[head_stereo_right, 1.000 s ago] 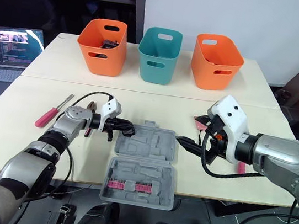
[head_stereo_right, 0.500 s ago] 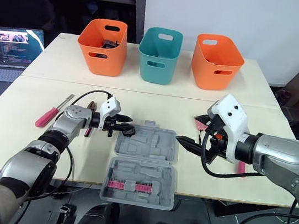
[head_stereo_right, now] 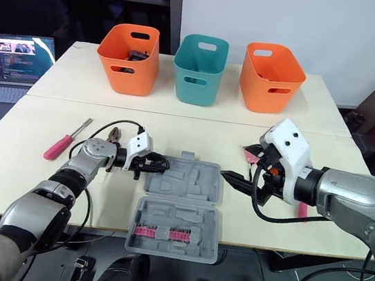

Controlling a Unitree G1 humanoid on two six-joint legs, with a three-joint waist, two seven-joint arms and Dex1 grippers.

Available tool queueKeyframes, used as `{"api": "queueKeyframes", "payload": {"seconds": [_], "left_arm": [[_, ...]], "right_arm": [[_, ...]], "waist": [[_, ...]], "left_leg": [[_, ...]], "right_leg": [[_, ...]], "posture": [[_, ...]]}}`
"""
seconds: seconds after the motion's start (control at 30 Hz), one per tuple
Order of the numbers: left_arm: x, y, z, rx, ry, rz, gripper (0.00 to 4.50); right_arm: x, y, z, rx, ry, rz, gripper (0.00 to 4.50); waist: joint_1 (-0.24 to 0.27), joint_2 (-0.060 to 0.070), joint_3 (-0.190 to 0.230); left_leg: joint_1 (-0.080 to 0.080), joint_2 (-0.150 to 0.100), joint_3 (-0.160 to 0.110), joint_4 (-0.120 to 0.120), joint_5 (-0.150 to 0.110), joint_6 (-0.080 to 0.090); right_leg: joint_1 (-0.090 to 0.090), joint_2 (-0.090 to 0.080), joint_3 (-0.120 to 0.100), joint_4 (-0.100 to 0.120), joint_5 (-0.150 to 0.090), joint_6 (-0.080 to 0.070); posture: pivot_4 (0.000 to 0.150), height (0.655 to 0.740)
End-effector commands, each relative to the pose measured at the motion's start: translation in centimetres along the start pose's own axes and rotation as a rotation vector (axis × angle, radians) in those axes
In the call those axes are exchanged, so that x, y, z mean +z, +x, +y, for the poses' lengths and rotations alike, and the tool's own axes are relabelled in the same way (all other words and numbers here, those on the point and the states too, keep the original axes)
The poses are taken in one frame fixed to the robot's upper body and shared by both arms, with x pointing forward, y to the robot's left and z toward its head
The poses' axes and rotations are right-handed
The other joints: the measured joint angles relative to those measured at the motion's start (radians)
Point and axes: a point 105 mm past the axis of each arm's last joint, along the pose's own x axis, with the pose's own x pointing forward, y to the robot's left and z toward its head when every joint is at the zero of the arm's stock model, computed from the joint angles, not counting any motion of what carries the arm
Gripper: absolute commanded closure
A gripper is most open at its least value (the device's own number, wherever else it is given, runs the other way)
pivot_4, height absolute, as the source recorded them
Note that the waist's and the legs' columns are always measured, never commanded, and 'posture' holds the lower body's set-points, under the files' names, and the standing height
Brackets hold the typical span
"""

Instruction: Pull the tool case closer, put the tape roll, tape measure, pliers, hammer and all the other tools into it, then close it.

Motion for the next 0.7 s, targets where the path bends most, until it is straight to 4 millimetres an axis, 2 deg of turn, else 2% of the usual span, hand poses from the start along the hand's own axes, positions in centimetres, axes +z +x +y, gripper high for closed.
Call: {"api": "queueKeyframes", "payload": {"seconds": [0.03, 0.2, 0.33, 0.47, 0.6, 0.7], "left_arm": [[-1.8, -0.2, -0.6, -0.007, -0.018, 0.062, 2.86], [-1.9, -0.3, -0.5, 0.002, -0.026, 0.067, 2.86], [-0.2, -0.5, 0.4, 0.018, -0.063, -0.011, 2.86], [1.4, -1.6, 1.5, 0.037, -0.089, -0.091, 2.86], [2.6, -4.8, 3.1, 0.08, -0.088, -0.123, 2.86], [2.4, -7.9, 3.7, 0.141, -0.079, -0.105, 2.86]], "right_arm": [[0.8, -0.3, -0.1, -0.017, -0.033, -0.025, 0.0], [0.8, -0.3, -0.2, -0.019, -0.033, -0.024, 0.0], [0.9, -0.2, -0.4, -0.029, -0.045, -0.035, 0.0], [0.5, -0.1, -1.0, -0.089, -0.102, -0.053, 0.0], [-0.9, -0.8, -1.9, -0.163, -0.155, -0.076, 0.0], [-2.6, -1.6, -2.4, -0.19, -0.113, -0.052, 0.0]], "waist": [[0.0, 0.0, 0.0], [-0.001, 0.0, -0.001], [-0.001, 0.0, -0.001], [-0.002, 0.0, -0.001], [-0.001, 0.0, -0.001], [-0.007, 0.001, -0.001]], "left_leg": [[0.0, 0.0, 0.0, 0.0, 0.0, 0.0], [0.0, 0.0, 0.0, 0.0, 0.0, 0.0], [0.001, 0.0, 0.0, 0.002, 0.0, 0.0], [0.0, 0.001, 0.0, 0.002, 0.0, 0.0], [-0.001, 0.001, -0.001, 0.003, 0.0, 0.0], [-0.001, 0.002, -0.001, 0.005, 0.0, 0.0]], "right_leg": [[0.0, 0.0, 0.0, 0.0, 0.0, 0.0], [0.0, 0.0, 0.0, 0.001, 0.0, 0.0], [0.0, 0.0, 0.0, 0.002, 0.0, 0.0], [0.0, 0.0, 0.0, 0.002, 0.0, 0.0], [0.0, 0.002, 0.0, 0.002, 0.0, 0.0], [0.0, 0.004, 0.0, 0.002, 0.0, 0.0]], "posture": [[0.15, 0.74], [0.15, 0.74], [0.15, 0.74], [0.15, 0.74], [0.15, 0.74], [0.15, 0.74]]}}
